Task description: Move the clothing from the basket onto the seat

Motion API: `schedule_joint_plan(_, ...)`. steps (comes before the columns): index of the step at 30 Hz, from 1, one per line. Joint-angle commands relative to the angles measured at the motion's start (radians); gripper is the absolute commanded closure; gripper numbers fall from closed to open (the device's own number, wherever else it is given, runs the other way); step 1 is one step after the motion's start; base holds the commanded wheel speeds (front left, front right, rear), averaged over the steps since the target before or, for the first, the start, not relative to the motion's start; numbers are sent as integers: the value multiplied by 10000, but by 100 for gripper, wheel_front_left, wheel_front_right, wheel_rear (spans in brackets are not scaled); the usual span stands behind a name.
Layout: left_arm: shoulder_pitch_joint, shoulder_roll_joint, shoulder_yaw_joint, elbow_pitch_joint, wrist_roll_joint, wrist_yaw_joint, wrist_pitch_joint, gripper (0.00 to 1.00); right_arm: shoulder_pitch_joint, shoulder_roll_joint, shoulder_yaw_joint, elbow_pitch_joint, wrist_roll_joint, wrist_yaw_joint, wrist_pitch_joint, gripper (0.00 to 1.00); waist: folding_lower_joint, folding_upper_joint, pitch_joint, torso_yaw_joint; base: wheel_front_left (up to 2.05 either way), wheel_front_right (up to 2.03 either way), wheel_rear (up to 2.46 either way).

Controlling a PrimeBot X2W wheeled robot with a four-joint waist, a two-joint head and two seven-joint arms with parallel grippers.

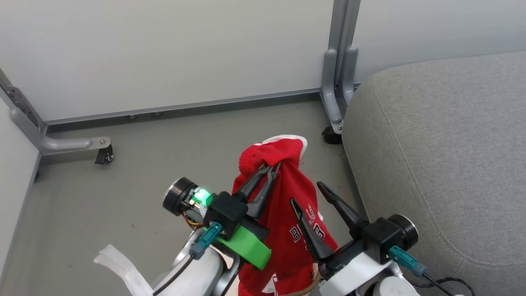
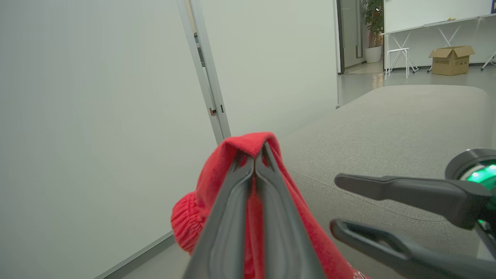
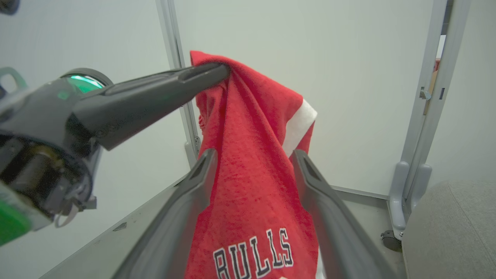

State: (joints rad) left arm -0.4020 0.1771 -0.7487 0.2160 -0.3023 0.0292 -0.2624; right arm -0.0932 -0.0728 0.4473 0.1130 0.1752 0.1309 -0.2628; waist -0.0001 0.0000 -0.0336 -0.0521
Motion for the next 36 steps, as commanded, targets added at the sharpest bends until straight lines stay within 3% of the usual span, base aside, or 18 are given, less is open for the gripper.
schedule_joint_plan(1, -162, -107, -108, -64, 61, -77, -36, 100, -168, -30, 108, 117, 77, -3, -31, 0, 1, 0, -13, 16, 0, 0, 0)
schedule_joint_plan(7, -270, -435, -500, -364, 57, -264, 14, 100, -366, -132, 270, 1001, -25, -3, -31, 0, 1, 0, -62, 108, 0, 0, 0)
schedule_joint_plan(14, -304, -377, -662, -731, 98, -216, 202, 100, -184, -46, 62, 1774, -59, -3, -31, 0, 1, 0, -103, 144, 0, 0, 0)
schedule_joint_plan(15, -292, -357, -663, -763, 79, -205, 208, 100, -179, -39, 67, 1800, -59, -3, -31, 47, 1, 0, -106, 136, 0, 0, 0)
schedule_joint_plan(16, -285, -330, -660, -803, 55, -194, 216, 100, -176, -30, 121, 1834, -33, -3, -31, 77, 1, 0, -107, 125, 0, 0, 0)
schedule_joint_plan(17, -283, -308, -657, -844, 43, -190, 239, 100, -187, -35, 180, 1866, -22, -3, -31, 100, 1, 0, -108, 117, 0, 0, 0)
schedule_joint_plan(35, -54, -126, -690, -559, -260, -17, 542, 100, -174, -235, 384, 1911, 298, -3, -31, 100, 1, 0, -101, 68, 0, 0, 0)
schedule_joint_plan(36, -44, -140, -680, -536, -292, -24, 563, 91, -175, -239, 371, 1897, 306, -3, -31, 100, 1, 0, -93, 67, 0, 0, 0)
